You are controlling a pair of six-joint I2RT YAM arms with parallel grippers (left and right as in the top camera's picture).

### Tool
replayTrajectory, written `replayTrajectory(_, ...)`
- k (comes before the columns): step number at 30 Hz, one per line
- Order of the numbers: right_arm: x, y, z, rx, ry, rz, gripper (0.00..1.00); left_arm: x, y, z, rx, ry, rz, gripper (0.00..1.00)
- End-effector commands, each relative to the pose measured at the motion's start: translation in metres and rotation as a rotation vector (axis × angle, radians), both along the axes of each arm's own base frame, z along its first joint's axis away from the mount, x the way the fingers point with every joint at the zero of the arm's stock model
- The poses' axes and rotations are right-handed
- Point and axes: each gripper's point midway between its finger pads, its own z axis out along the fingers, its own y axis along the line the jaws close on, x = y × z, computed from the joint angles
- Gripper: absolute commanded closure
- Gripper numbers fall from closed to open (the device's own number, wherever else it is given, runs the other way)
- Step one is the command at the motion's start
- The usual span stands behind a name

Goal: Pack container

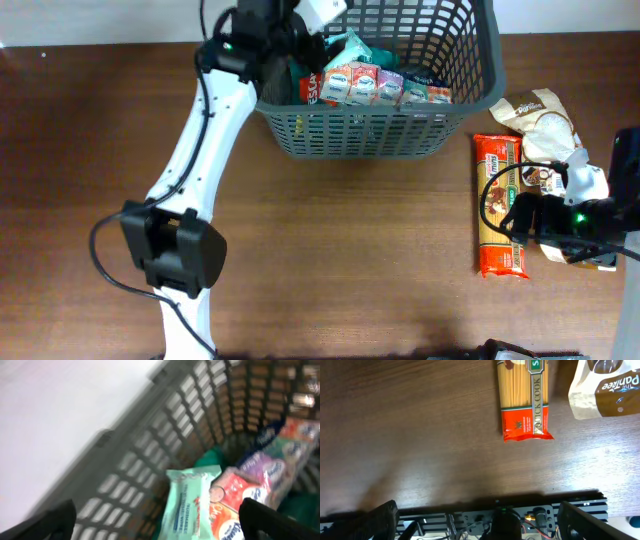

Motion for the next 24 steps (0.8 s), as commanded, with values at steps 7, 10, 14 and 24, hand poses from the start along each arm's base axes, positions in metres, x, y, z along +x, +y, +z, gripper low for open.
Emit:
replayTrajectory(7,0.026,-0.008,0.009,-0.027,-0.120,-0.002,0.01,-0.078,0.096,0.197,-0.193,-0.184,0.394,0.01)
replayTrajectory(10,0.039,-0.009,0.014,-0.030,-0.174,0.002,0.01,-0.097,0.132,0.213,-0.257,-0.166,0.502,0.01)
replayTrajectory(14,0.056,-0.007,0.021,-0.011,-0.253,0.014,0.01,-0.111,0.194,0.202,-0.355,-0.060,0.706,0.01)
replayTrajectory(24,0.102,-0.039,0.043,-0.166,-0.447,-0.009,0.01,-0.141,0.326,0.091,-0.304,0.346,1.128,0.01)
